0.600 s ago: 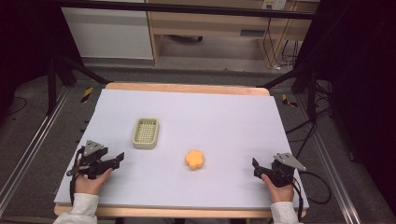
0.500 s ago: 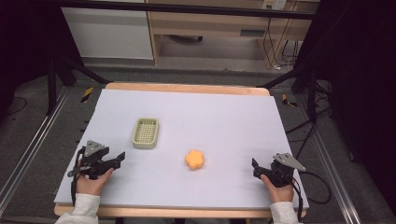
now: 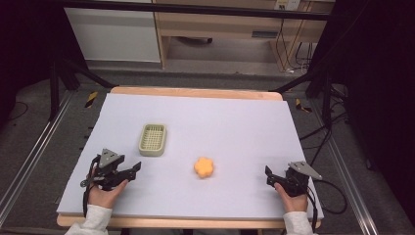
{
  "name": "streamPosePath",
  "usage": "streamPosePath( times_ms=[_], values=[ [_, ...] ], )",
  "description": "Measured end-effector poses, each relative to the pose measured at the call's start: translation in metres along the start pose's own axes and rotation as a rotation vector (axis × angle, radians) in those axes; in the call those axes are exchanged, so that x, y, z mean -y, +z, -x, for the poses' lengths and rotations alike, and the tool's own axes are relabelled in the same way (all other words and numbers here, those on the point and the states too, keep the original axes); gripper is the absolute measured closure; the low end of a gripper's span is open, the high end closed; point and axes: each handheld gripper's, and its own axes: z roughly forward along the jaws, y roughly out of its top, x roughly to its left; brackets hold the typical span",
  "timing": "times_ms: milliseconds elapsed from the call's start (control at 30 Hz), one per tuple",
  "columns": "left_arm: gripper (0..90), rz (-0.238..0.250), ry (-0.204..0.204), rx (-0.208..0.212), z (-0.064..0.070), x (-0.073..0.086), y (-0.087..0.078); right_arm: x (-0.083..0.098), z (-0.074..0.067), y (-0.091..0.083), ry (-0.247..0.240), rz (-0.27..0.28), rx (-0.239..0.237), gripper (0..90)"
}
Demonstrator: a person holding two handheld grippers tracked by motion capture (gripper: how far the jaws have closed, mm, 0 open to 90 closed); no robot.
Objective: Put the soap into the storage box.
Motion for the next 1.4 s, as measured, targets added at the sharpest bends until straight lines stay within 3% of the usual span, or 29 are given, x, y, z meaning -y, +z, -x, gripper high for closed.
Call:
streamPosePath(
  times_ms=[233,467,633,867,1100,1400],
  values=[
    [30.3,0.004,0.013,0.010,0.006,-0.002,0.001,0.000,0.000,0.001,0.001,-0.007,0.004,4.9],
    [30.1,0.007,0.029,0.009,0.011,-0.002,0.001,0.002,-0.004,-0.001,-0.021,0.010,0.049,4.2],
    [29.9,0.004,0.035,0.009,0.011,-0.002,0.001,0.002,-0.003,-0.001,-0.011,0.008,0.067,3.4],
    [29.4,0.005,0.051,0.015,0.016,-0.005,0.002,0.001,-0.004,0.002,-0.023,-0.011,0.055,3.4],
    [28.9,0.005,0.060,0.060,0.028,-0.011,0.007,0.001,-0.004,0.001,-0.020,-0.009,0.053,3.6],
    [27.5,-0.004,0.085,0.086,0.037,-0.016,0.010,0.001,-0.004,0.002,-0.024,-0.018,0.048,4.3]
  ],
)
